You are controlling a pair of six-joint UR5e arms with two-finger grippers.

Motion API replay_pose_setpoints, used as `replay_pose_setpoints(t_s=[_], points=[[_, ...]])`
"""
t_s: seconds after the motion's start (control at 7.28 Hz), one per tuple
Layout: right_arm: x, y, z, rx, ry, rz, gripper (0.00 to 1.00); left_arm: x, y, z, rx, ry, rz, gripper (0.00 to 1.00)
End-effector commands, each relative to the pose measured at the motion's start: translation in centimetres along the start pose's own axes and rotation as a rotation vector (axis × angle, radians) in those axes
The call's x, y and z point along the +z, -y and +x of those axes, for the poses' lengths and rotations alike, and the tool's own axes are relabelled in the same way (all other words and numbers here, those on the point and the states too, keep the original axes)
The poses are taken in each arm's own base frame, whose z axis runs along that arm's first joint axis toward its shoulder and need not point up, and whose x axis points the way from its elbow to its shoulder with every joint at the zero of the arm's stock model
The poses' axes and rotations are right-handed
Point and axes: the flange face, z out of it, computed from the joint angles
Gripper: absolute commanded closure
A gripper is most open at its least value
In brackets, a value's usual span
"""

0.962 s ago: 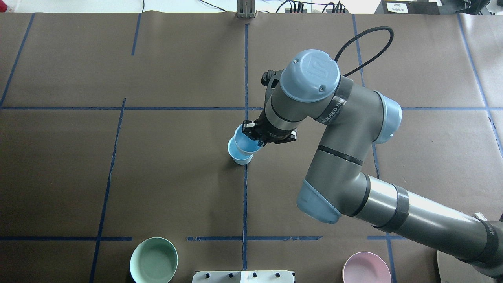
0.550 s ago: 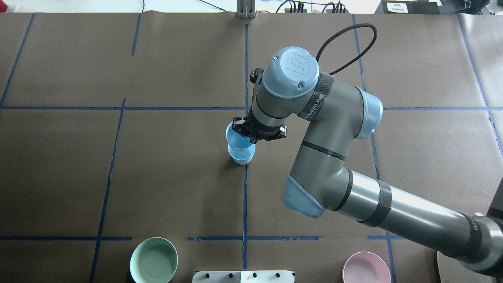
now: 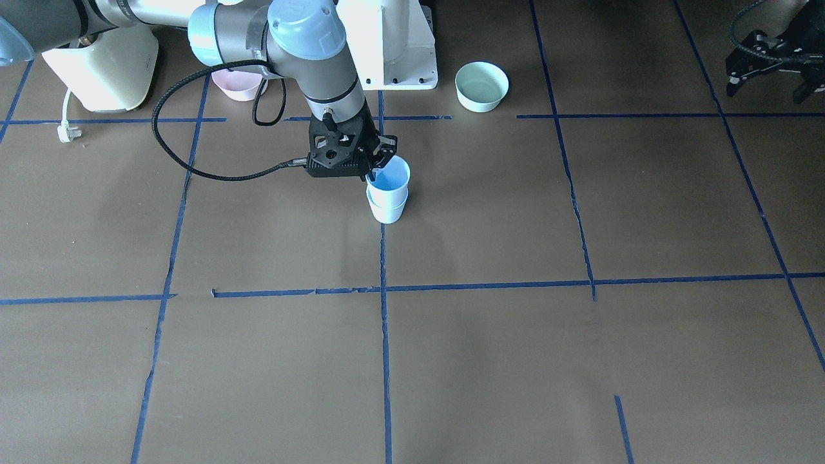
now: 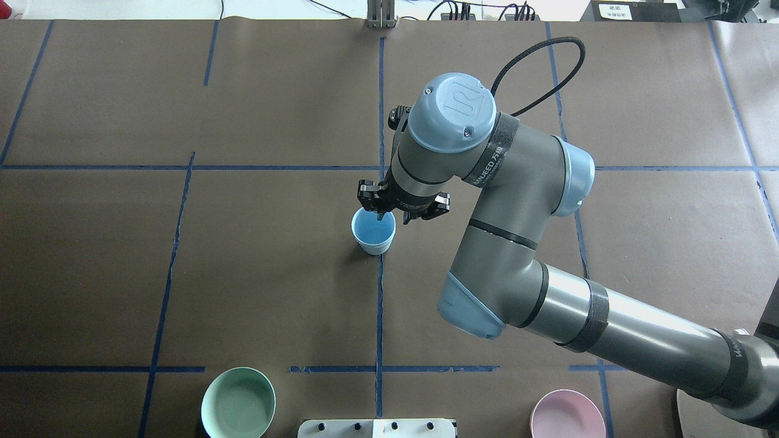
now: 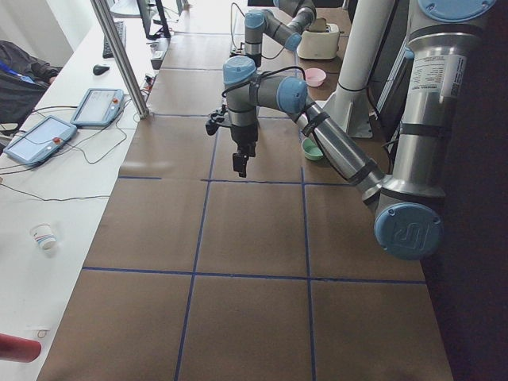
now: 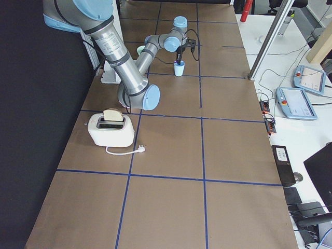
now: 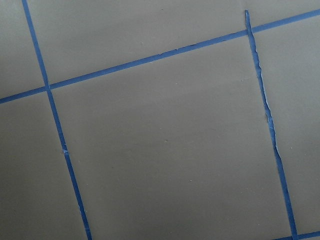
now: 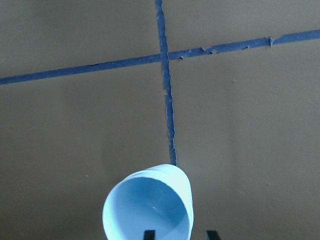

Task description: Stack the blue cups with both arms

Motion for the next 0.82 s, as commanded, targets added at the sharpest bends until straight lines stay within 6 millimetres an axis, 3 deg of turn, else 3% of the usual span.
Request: replay_pose_setpoints(t_s=[0.0, 0.14, 0.27, 0.41, 0.69], points=[[-0.4, -0.1, -0.1, -0.003, 0.007, 0.002, 0.00, 0.0, 0.0, 0.0, 0.000, -0.003, 0.000, 0.00], [-1.7, 0.1, 0.2, -0.005, 0.025, 0.009, 0.00, 0.0, 0.0, 0.0, -0.002, -0.003, 0.000, 0.00], [-3.4, 0.8, 3.5, 0.002, 0.033, 0.032, 0.00, 0.1, -0.1, -0.2, -0.003, -0.003, -0.004, 0.00], [-5.6, 1.8, 8.0, 0.022, 0.034, 0.047, 0.00, 0.4, -0.3, -0.4, -0.007, -0.002, -0.009, 0.00], [-10.5, 6.9, 17.1, -0.035, 0.018, 0.075, 0.00, 0.2, -0.4, -0.5, -0.010, -0.003, -0.006, 0.00]])
